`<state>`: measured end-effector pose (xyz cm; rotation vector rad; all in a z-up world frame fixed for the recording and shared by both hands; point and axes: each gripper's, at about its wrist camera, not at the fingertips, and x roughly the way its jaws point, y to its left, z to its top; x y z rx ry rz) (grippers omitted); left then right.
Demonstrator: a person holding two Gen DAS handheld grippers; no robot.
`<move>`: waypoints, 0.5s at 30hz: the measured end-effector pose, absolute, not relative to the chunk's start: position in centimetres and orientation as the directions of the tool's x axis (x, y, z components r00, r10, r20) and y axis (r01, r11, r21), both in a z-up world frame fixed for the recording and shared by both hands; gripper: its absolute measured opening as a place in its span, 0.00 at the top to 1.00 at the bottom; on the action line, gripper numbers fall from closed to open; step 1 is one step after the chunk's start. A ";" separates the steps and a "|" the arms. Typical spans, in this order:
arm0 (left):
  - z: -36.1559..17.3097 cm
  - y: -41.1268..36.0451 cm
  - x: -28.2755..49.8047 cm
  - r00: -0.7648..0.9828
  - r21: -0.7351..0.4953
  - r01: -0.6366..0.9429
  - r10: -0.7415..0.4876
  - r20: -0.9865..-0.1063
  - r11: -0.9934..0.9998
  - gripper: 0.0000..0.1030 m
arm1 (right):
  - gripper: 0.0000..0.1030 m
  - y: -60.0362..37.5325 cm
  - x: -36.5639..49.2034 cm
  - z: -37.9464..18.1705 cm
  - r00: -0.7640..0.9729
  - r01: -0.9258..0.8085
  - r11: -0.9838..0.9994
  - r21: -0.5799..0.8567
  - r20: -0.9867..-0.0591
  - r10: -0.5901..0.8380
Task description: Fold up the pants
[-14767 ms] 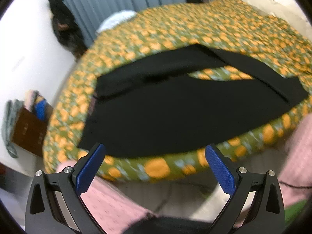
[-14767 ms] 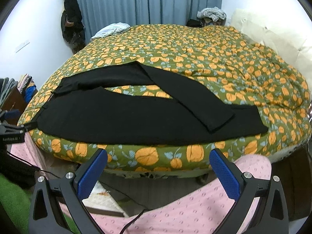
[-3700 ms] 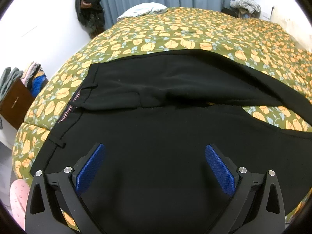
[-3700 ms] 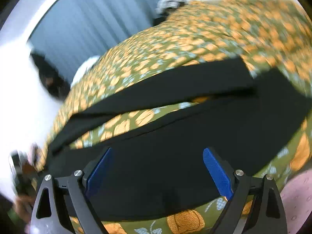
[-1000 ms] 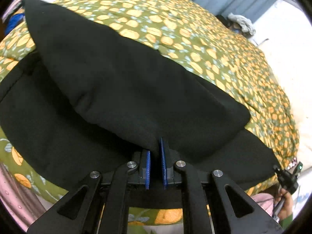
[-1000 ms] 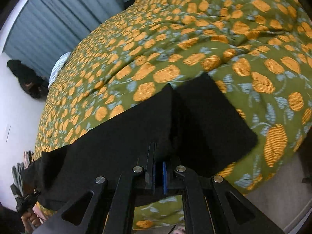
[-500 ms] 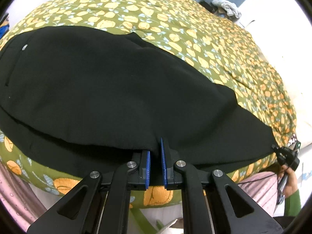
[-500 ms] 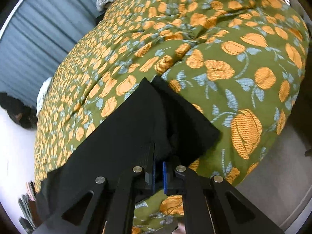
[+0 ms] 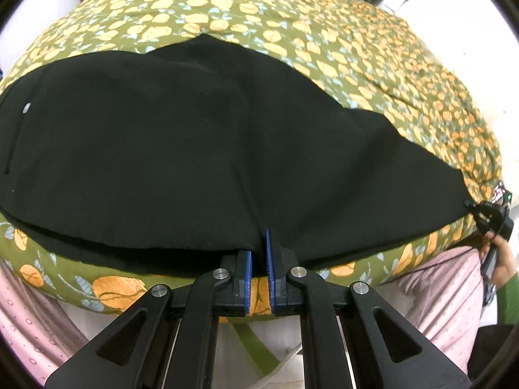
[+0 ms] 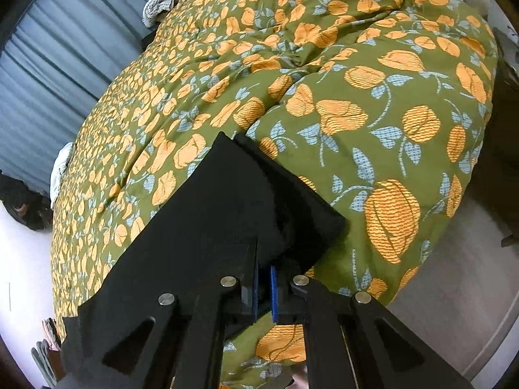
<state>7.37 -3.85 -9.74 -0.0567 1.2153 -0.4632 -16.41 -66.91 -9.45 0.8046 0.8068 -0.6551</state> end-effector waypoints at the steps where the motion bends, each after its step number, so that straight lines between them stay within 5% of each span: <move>1: -9.8 -3.9 7.4 0.263 -0.279 0.318 -0.367 -0.893 0.906 0.94 | 0.95 -66.9 -16.5 -9.5 0.532 0.764 0.534 0.363 -0.822 -0.203; 15: -10.8 -4.9 7.0 0.228 -0.212 0.358 -0.306 -0.924 0.909 0.97 | 0.94 -66.9 -16.6 -9.5 0.520 0.772 0.529 0.352 -0.828 -0.209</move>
